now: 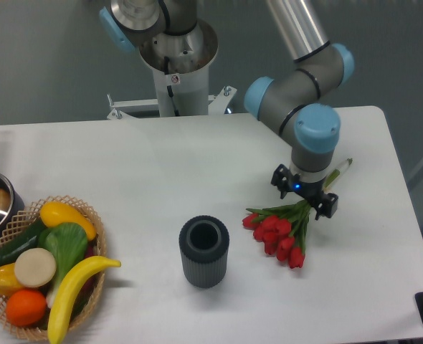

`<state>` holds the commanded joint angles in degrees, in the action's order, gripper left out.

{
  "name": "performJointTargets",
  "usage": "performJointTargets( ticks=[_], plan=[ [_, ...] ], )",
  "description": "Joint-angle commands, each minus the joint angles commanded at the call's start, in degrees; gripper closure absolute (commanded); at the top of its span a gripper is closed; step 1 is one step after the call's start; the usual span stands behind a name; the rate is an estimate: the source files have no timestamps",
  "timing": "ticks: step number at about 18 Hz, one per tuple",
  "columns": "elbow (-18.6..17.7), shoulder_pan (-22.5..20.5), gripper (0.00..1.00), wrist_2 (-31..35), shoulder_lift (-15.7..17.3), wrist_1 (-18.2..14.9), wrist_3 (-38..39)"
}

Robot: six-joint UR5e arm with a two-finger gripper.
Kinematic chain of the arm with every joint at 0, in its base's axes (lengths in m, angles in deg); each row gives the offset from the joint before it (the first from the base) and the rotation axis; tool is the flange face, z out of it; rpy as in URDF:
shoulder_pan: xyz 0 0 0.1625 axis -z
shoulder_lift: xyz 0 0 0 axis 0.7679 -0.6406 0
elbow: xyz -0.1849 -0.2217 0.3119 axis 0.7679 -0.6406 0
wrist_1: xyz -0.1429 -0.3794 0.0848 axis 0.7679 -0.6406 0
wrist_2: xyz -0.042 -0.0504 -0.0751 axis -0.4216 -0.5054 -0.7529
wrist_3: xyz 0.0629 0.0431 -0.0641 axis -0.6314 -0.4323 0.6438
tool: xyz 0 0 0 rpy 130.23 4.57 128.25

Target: Pick up the flowers from the table

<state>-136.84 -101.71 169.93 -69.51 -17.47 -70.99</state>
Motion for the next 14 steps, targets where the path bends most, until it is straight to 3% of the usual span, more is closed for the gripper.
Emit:
performJointTargets(
  ticks=[3, 6, 7, 8, 9, 14],
  plan=[
    [0.4, 0.9, 0.02, 0.3, -1.0, 0.1, 0.1],
    [1.1, 1.0, 0.46, 2.5, -1.4, 0.5, 1.3],
    [1.7, 1.1, 0.74, 2.9, -1.0, 0.4, 4.2],
    [2.5, 1.1, 0.91, 3.5, -0.7, 0.2, 5.0],
    [2.9, 1.1, 1.0, 4.6, -0.1, 0.1, 5.4],
    [2.8, 1.4, 1.0, 8.3, 1.8, -0.3, 7.7]
  ],
)
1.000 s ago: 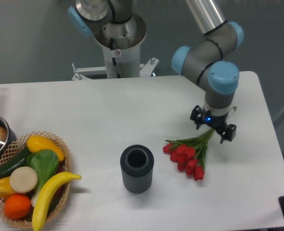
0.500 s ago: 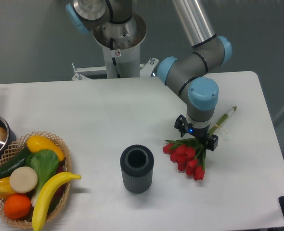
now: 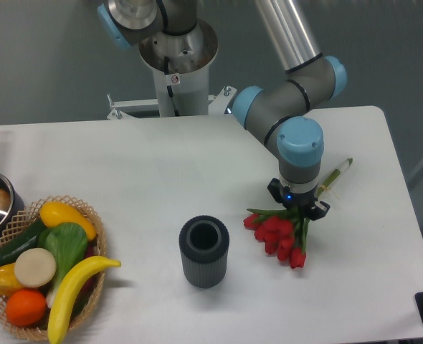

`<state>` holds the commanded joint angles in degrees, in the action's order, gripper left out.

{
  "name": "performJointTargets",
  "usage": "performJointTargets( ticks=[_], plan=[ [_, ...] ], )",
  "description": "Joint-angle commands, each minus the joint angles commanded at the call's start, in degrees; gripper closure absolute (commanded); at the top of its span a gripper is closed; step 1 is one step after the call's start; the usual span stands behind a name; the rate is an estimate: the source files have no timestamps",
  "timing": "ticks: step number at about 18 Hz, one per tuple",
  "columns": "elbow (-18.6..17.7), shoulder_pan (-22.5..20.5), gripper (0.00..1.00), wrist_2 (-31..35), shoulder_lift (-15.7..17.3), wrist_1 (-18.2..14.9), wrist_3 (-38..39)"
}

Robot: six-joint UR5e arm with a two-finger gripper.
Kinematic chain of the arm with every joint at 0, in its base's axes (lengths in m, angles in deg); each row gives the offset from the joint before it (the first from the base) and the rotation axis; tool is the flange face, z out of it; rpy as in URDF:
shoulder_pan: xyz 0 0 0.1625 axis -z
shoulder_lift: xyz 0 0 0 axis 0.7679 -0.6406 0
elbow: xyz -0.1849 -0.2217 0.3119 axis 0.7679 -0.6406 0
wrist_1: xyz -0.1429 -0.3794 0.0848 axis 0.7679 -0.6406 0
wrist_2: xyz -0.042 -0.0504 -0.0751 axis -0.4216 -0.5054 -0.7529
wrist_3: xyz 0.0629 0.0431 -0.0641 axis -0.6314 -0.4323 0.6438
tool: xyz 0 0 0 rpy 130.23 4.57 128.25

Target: Pick up the flowers from the table

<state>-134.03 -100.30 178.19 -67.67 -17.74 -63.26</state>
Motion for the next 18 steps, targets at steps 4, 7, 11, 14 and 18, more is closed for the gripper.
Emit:
performJointTargets(
  ticks=[4, 7, 11, 14, 18],
  plan=[
    [0.2, 0.0, 1.0, 1.0, 0.0, 0.1, 2.0],
    [1.0, -0.3, 1.0, 0.6, 1.5, -0.3, 2.2],
    [7.6, -1.1, 1.0, 0.2, 1.5, -7.1, 2.6],
    [11.3, -1.8, 1.0, -0.3, 1.7, -10.7, 2.6],
    [14.7, -2.6, 1.0, -1.7, 1.7, -14.2, 2.5]
  ],
)
